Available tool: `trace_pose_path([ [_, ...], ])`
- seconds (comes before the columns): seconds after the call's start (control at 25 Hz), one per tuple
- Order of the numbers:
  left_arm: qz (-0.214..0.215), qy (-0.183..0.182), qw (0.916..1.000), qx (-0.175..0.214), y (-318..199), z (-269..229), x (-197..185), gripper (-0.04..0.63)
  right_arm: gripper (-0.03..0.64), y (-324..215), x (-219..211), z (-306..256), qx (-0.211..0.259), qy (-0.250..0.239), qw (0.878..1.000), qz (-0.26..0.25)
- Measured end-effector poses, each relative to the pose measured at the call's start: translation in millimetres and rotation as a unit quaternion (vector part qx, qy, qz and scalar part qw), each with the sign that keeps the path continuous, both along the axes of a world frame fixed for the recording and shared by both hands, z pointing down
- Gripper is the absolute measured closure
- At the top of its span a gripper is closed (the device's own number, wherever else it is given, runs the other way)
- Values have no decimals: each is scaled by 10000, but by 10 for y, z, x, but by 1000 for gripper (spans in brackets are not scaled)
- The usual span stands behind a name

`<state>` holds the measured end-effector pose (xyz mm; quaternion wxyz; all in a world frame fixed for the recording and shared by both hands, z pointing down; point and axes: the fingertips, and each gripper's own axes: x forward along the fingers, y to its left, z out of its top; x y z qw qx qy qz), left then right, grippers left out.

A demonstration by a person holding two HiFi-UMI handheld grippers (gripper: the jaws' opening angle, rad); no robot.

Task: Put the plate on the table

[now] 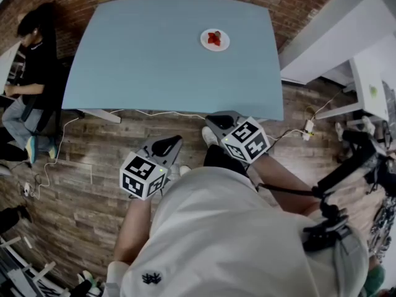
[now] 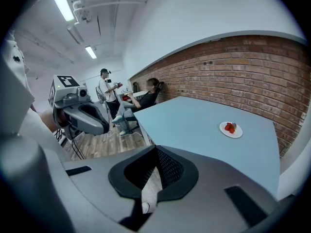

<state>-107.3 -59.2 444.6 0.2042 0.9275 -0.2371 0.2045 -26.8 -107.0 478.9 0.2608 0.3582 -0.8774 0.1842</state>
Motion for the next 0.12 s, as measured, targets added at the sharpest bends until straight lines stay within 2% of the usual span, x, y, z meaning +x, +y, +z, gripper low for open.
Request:
trace_pose_path([
  [0.12, -4, -51, 10000, -32, -141, 33, 35, 584, 608, -162, 50, 3, -3, -25, 10000, -8],
])
